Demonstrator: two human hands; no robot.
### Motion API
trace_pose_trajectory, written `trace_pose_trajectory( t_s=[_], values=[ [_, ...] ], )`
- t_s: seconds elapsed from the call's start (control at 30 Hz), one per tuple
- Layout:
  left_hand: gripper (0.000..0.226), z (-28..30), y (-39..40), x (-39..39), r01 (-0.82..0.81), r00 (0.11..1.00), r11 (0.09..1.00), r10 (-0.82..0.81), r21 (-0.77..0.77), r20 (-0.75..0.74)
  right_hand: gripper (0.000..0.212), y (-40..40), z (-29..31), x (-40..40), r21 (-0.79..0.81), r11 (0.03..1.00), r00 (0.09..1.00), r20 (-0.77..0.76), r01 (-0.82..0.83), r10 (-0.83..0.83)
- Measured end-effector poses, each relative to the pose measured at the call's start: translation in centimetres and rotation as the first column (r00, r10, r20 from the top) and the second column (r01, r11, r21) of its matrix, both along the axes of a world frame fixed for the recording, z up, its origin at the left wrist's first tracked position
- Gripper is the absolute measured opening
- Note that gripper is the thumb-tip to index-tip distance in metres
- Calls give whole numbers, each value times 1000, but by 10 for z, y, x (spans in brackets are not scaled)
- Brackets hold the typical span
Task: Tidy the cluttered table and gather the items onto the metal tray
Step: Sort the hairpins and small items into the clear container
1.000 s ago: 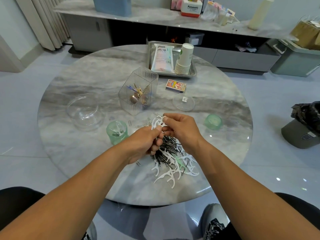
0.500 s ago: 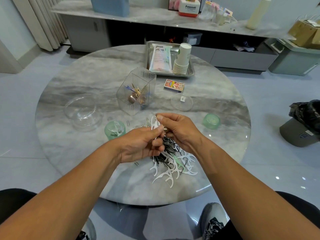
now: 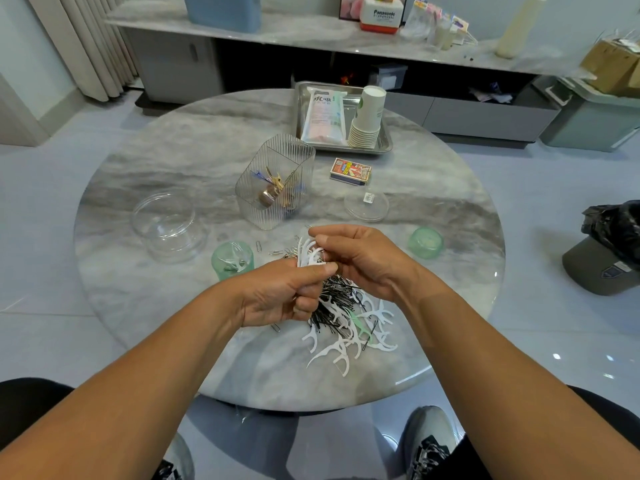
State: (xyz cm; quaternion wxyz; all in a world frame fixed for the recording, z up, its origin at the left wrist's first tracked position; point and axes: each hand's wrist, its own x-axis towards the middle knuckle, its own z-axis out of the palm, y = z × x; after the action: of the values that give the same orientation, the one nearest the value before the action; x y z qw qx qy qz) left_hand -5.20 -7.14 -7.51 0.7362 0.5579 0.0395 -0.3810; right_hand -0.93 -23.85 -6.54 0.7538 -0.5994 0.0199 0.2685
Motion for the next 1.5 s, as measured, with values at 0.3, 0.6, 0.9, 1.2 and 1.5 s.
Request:
trace_pose_trajectory(
  t_s=[0.3,0.6,0.9,1.2,1.5],
  values=[
    [38,2,1,2,29,996,986,-15,167,-83,27,9,-2,-5,-290,943,932,267,-165,245],
    [28,-13,10,11,-388,918,873,394,296,43,23,-17,-35,26,-714,623,941,317,318,-116],
    [7,-13,1,9,-510,842,853,521,108,-137,59,14,-44,25,-928,295,934,295,229,202],
    [14,-17,-6,12,-557,800,822,569,116,-193,20,32,-25,29,-976,215,959,98,40,267],
    [21,-18,-8,16,-583,783,801,598,133,-170,19,28,-16,24,-949,311,965,120,43,232]
  ],
)
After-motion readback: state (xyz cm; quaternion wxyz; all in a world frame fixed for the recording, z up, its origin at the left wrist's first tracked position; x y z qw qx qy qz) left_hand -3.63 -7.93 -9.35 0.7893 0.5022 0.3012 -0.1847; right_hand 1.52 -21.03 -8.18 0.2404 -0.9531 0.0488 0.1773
